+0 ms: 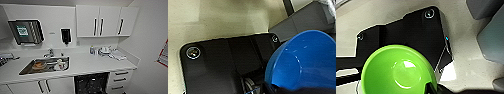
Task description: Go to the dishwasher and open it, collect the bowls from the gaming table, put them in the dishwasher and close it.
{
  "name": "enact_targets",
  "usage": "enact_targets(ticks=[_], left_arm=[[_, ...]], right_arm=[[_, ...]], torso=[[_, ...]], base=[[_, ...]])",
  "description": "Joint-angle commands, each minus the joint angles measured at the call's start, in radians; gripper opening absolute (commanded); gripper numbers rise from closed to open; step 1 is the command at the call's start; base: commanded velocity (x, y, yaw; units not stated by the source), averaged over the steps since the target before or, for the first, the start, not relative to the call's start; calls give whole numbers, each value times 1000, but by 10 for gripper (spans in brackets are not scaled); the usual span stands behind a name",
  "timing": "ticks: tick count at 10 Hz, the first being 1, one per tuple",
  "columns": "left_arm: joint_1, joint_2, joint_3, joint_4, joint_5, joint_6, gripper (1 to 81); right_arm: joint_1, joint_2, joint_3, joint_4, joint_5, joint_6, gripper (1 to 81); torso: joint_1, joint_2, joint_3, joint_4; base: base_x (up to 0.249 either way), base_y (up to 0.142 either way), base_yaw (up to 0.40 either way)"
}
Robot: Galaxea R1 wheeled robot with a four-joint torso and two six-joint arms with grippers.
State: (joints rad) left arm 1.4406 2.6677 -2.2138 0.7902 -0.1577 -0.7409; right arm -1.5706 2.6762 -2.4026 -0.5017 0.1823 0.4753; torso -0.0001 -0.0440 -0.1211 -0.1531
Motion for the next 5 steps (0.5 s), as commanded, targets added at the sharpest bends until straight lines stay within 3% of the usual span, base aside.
enact_targets(ticks=[1, 5], left_arm=[[-50, -21, 16, 10, 15, -3, 10], [-50, -23, 19, 9, 15, -3, 10]], right_arm=[[37, -28, -3, -9, -41, 2, 10], [37, -26, -3, -9, -41, 3, 10]], torso=[[0, 0, 0, 0], [0, 0, 0, 0]], base=[[102, 0, 0], [102, 0, 0]])
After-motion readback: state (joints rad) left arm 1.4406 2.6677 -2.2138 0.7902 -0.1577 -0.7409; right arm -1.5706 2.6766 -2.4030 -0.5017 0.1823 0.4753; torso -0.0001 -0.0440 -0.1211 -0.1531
